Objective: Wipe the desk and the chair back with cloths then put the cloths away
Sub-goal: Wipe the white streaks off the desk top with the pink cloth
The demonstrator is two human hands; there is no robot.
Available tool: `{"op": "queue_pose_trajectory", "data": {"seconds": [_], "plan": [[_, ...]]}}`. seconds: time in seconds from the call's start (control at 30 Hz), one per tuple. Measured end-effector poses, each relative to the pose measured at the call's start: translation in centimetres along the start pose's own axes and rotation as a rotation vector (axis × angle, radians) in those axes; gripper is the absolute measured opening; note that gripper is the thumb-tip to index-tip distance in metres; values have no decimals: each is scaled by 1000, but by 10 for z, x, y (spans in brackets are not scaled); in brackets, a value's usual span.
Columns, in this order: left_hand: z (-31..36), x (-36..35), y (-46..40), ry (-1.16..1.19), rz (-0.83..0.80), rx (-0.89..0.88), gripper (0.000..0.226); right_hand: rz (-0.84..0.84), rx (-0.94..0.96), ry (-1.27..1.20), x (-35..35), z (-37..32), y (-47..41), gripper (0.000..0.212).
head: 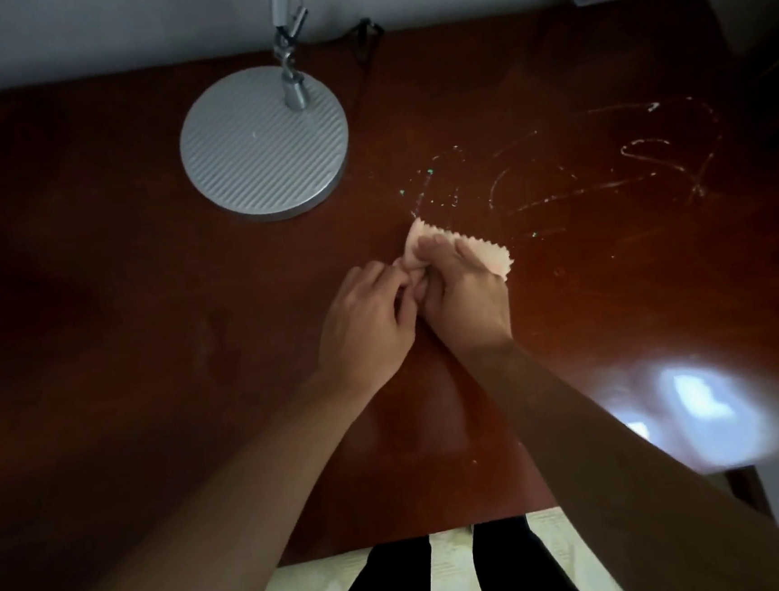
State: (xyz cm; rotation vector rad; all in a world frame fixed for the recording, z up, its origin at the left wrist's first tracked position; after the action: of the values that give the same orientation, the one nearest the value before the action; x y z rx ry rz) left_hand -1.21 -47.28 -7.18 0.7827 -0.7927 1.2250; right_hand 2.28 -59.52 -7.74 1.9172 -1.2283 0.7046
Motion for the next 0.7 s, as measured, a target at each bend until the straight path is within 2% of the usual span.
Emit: {"op": "queue_pose_trajectory", "data": {"seconds": [0.07,0.13,0.27,0.37,0.47,0.53,0.7], "plan": [[15,-6,-8,39,24,-29,13,66,-64,-32,11,12,1,36],[27,-13,-11,84,62,-15,14,55,-105,-34,15,18,2,37],[35,-19,-20,102,78,30,13,-79,-59,27,15,26,-4,46],[46,-21,-38,77,55,17,14,11,-18,-21,41,39,-10,57],[67,-29,-60,47,61,-7,15,-78,-52,-30,60,65,-20,43],[91,-43,-76,27,52,-34,15,-118,-68,-8,78,92,-24,45],[155,-84,-117,1,-8,-101,21,-34,-109,-40,129,159,-25,43]]}}
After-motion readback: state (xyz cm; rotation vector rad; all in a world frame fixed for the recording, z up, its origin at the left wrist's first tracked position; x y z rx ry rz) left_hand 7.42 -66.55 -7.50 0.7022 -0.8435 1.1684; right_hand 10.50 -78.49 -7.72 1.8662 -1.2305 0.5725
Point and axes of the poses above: each hand's wrist, its own y-axis away from the middle knuckle, its own x-axis out of the back of the hand, z = x × y, the point moved 5 cm from there along -y, towards the middle knuckle, and after that the axes turned 15 degrees about -z, right-handed, at the moved point
